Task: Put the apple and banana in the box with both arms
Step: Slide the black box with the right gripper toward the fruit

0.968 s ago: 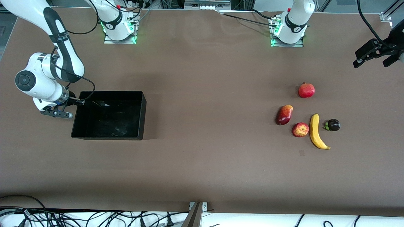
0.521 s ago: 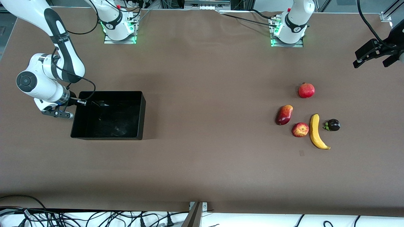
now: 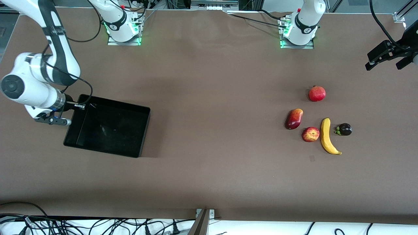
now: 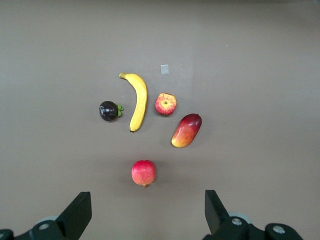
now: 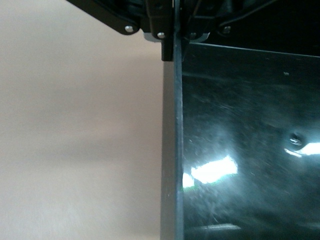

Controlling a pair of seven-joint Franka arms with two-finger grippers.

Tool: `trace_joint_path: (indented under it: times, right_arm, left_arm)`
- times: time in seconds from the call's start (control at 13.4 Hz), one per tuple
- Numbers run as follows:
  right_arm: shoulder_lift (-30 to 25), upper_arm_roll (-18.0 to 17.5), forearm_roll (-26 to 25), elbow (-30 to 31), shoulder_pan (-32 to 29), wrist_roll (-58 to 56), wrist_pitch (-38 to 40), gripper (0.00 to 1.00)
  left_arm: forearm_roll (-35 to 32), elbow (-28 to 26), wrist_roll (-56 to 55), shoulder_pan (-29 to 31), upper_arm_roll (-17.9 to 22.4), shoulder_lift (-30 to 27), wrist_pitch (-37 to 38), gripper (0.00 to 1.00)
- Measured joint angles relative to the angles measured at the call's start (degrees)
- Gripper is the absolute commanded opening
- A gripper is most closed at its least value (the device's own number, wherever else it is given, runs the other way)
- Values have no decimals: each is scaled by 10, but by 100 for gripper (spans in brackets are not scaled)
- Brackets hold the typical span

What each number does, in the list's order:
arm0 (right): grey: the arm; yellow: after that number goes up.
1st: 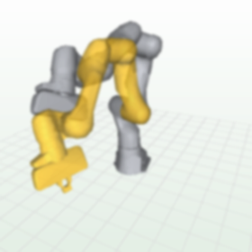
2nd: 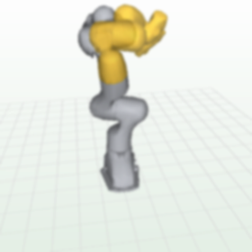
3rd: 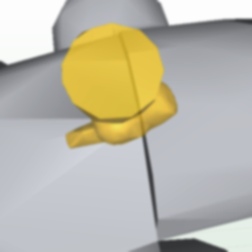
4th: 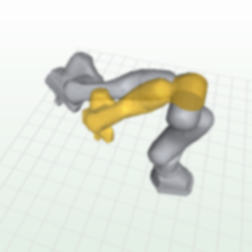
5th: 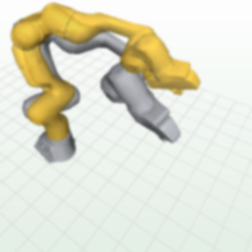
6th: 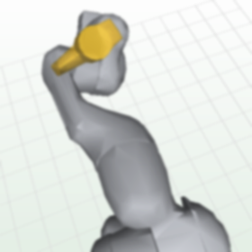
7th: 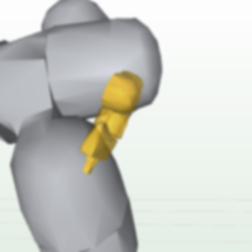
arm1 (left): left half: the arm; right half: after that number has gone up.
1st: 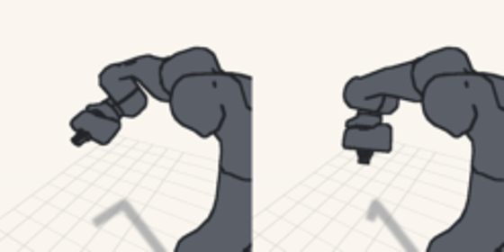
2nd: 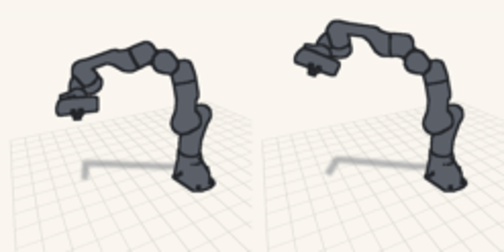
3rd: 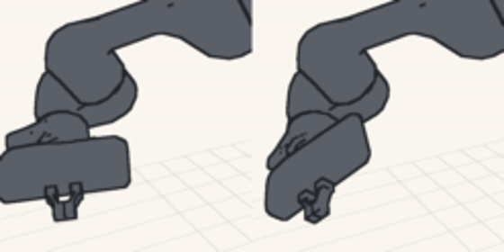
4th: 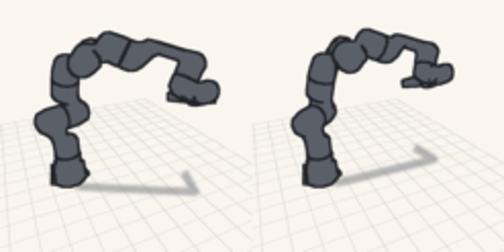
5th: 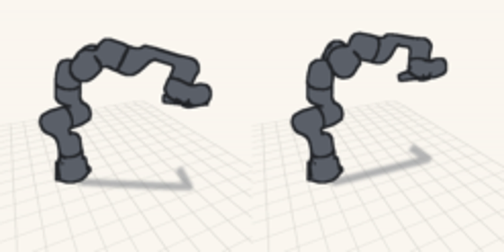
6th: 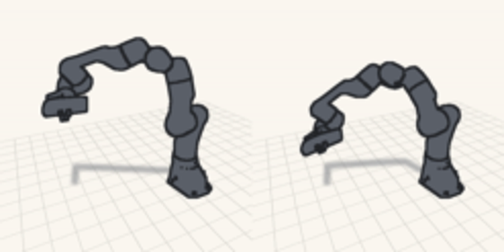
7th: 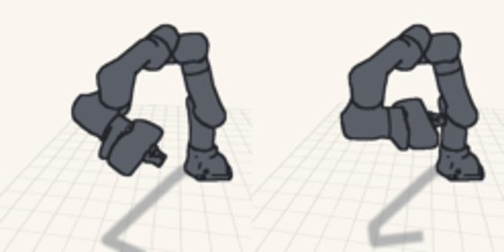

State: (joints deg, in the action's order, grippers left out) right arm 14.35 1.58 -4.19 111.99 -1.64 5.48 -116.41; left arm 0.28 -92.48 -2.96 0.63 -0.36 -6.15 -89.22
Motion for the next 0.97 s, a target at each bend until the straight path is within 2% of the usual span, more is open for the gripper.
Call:
trace_joint_path:
  times: [0.22,0.52,0.67,0.82,0.97]
  right_arm:
    - [-2,-19,36,-93,61,64,98,0]
    - [16,-26,54,-122,204,205,103,0]
    - [59,-28,57,-163,279,241,90,0]
    - [125,-28,85,-230,348,279,69,0]
    - [193,-28,92,-286,411,337,18,0]
  left_arm:
    - [0,0,-1,0,0,0,0,100]
    - [0,0,-1,0,0,0,0,100]
    - [0,0,-2,0,0,0,0,100]
    - [0,0,-3,0,0,0,0,100]
    - [0,0,-3,0,0,1,0,100]
